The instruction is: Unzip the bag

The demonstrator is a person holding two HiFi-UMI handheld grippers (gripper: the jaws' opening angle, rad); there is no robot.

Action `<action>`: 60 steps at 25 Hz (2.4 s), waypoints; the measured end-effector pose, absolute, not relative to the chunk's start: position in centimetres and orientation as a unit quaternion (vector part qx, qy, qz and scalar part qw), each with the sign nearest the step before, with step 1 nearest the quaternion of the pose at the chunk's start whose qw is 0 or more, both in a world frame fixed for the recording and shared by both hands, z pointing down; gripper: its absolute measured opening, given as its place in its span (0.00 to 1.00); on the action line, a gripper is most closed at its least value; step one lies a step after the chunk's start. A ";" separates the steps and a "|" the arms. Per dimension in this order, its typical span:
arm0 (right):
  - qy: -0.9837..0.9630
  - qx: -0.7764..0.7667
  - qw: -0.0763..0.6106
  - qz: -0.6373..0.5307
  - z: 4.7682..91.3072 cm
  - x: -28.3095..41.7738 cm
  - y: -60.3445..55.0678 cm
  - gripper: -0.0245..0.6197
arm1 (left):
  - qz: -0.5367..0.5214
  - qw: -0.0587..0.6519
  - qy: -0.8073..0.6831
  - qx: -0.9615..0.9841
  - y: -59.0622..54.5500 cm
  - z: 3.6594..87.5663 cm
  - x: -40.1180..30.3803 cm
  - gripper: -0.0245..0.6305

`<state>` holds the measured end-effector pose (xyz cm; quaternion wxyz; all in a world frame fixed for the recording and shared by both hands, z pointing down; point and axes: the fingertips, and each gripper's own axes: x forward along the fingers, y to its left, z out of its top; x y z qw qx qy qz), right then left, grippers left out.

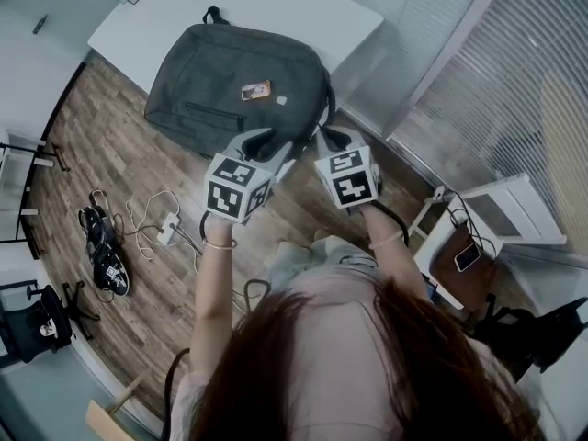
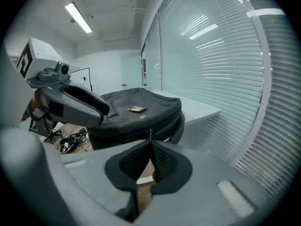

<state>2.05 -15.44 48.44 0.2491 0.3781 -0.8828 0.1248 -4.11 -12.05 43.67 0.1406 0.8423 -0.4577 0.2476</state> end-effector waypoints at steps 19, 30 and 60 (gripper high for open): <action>-0.889 0.364 0.255 0.107 48.4 2.3 -14.9 0.05 | 0.417 0.095 -0.437 0.792 -14.7 47.5 -1.0 0.21; -0.883 0.379 0.262 0.088 48.4 3.0 -15.2 0.05 | 0.387 0.099 -0.418 0.816 -14.5 47.8 -0.8 0.13; -0.871 0.404 0.267 0.081 48.1 3.9 -20.6 0.06 | 0.332 0.175 -0.372 0.849 -14.5 48.6 -1.2 0.13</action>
